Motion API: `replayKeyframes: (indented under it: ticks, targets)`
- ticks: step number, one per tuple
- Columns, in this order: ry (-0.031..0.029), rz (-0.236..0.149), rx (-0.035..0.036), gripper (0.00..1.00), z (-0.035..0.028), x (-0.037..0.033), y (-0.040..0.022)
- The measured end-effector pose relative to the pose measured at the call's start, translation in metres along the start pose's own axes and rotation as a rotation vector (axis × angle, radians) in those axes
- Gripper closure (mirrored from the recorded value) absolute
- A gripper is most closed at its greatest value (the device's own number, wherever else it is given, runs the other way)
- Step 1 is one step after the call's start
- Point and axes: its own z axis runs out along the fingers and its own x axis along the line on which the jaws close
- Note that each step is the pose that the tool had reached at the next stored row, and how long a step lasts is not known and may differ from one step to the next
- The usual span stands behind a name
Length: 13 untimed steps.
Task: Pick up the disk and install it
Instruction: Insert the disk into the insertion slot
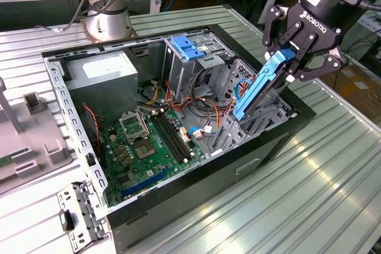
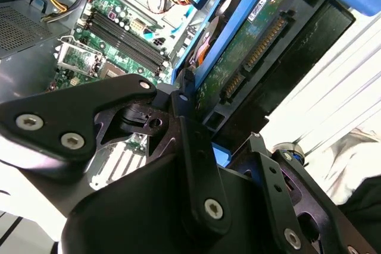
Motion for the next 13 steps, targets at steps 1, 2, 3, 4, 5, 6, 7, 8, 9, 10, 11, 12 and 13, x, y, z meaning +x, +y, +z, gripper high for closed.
replayKeyframes:
  ticks: [1, 2, 3, 4, 5, 6, 7, 8, 9, 10, 11, 12, 13]
  targets:
    - [0.0004, 0.0, 0.0, 0.63, 0.0001, -0.0004, 0.0]
    - [0.0004, 0.0, -0.0001, 0.63, 0.0003, -0.0008, 0.0]
    - [0.0003, 0.0, 0.0, 0.63, 0.0007, -0.0013, -0.0001]
    - [0.0002, 0.0, 0.0, 0.63, 0.0011, -0.002, -0.0002]
    - [0.0003, 0.0, 0.0, 0.63, 0.0014, -0.0025, -0.0002]
    - [0.0003, 0.0, 0.0, 0.63, 0.002, -0.0031, -0.0003]
    - [0.0001, 0.0, 0.0, 0.63, 0.0029, -0.0033, -0.0003]
    - [0.0, 0.0, 0.0, 0.63, 0.0036, -0.0034, -0.0004]
    - [0.0004, 0.0, 0.0, 0.63, 0.0041, -0.0036, -0.0004]
    - [0.0004, 0.0, 0.0, 0.63, 0.0056, -0.0041, -0.0005]
    - [0.0002, 0.0, 0.0, 0.63, 0.007, -0.0042, -0.0006]
    - [0.0006, 0.0, -0.0001, 0.63, 0.0079, -0.0042, -0.0007]
    - [0.0007, 0.0, -0.0002, 0.63, 0.0089, -0.0042, -0.0007]
